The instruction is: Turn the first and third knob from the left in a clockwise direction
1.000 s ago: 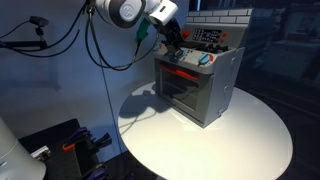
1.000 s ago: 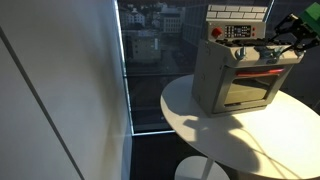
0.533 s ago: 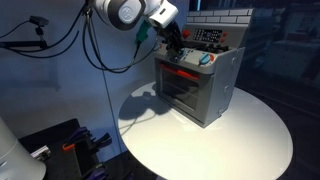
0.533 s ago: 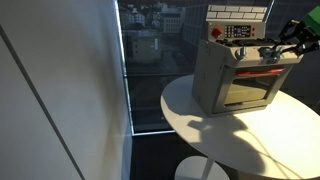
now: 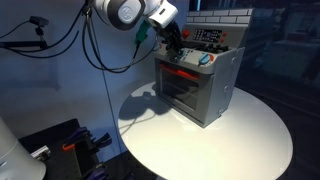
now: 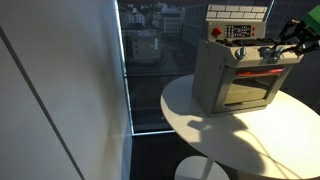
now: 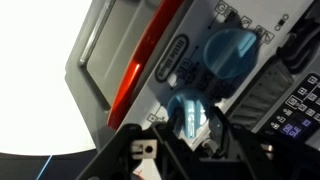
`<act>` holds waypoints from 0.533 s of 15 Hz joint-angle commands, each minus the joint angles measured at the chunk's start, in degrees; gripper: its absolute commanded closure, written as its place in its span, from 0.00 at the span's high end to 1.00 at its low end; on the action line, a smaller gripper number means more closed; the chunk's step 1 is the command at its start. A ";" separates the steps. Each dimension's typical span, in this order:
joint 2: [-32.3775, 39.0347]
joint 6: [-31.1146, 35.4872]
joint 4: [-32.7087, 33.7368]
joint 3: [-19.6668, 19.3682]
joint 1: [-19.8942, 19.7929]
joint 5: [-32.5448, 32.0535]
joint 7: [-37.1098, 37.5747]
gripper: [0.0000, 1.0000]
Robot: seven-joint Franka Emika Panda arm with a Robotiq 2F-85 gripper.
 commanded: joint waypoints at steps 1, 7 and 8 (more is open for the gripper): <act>-1.13 -1.65 0.51 -0.05 0.24 2.62 2.17 0.11; -1.56 -2.17 0.56 0.14 -0.15 5.15 8.38 0.10; -1.64 -2.12 0.52 0.18 -0.17 5.37 9.56 0.10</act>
